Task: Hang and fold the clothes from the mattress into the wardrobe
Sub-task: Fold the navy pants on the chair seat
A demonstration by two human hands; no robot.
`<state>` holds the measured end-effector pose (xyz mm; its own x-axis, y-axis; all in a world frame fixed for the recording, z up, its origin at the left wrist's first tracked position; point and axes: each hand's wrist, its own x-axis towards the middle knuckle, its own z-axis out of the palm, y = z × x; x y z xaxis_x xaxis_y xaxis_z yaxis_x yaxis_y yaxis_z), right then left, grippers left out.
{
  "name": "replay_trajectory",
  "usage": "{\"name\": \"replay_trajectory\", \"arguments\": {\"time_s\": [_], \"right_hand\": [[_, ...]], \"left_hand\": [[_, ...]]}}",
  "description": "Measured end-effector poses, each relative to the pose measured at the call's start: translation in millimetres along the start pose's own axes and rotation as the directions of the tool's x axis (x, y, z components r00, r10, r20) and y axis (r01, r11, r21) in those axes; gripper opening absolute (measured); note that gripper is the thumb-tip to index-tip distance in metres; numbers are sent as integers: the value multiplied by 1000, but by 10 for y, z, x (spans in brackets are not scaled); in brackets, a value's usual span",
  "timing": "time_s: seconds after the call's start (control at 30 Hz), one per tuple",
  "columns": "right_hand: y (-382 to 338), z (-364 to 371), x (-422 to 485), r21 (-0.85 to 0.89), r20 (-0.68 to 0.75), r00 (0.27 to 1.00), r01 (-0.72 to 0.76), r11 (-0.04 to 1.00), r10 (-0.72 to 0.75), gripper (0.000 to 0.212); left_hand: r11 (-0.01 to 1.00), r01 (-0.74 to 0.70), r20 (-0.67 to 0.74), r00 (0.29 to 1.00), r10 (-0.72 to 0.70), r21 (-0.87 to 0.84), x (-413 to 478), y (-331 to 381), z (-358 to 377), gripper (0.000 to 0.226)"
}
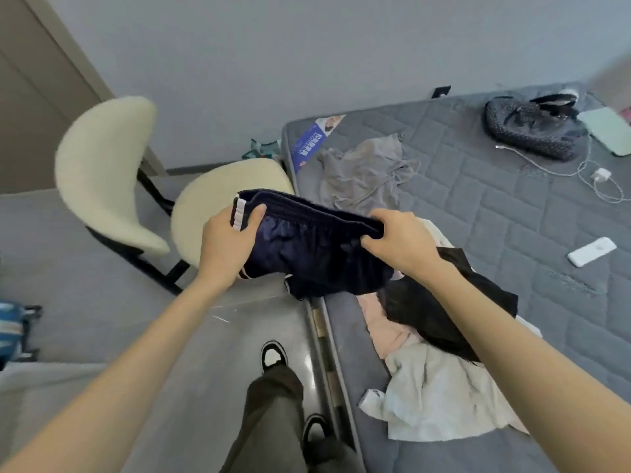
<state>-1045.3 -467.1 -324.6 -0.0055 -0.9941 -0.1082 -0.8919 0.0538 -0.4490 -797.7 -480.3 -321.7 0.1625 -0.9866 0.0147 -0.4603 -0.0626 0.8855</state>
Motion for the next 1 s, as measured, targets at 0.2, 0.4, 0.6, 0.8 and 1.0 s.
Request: {"name": "replay_trajectory", "arguments": {"time_s": [0.2,0.4,0.6,0.8,1.0], "right_hand": [[-1245,-288,-133,210,-91,984,171,963,-155,19],[-2174,-175,-254,396,142,973,114,911,-184,14],[-2902,314,-579,562,328,935,-78,823,-135,13],[-3666,648,-1017,740,478,862,-291,607,-170,26],[-4094,872,-1524,661,455,803,-14,750,-386,22]], "left_hand": [[995,68,-305,948,-88,-74,-437,130,-1241,26],[982,187,-364,916,-167,20,-947,-115,-2224,34],[935,353,-330,886,-326,24,-1447,-329,-2882,12],[792,513,-118,810,-574,-330,-1713,-391,-3321,6],[726,547,32,807,-589,-417,-1902,-463,-3563,12]]}}
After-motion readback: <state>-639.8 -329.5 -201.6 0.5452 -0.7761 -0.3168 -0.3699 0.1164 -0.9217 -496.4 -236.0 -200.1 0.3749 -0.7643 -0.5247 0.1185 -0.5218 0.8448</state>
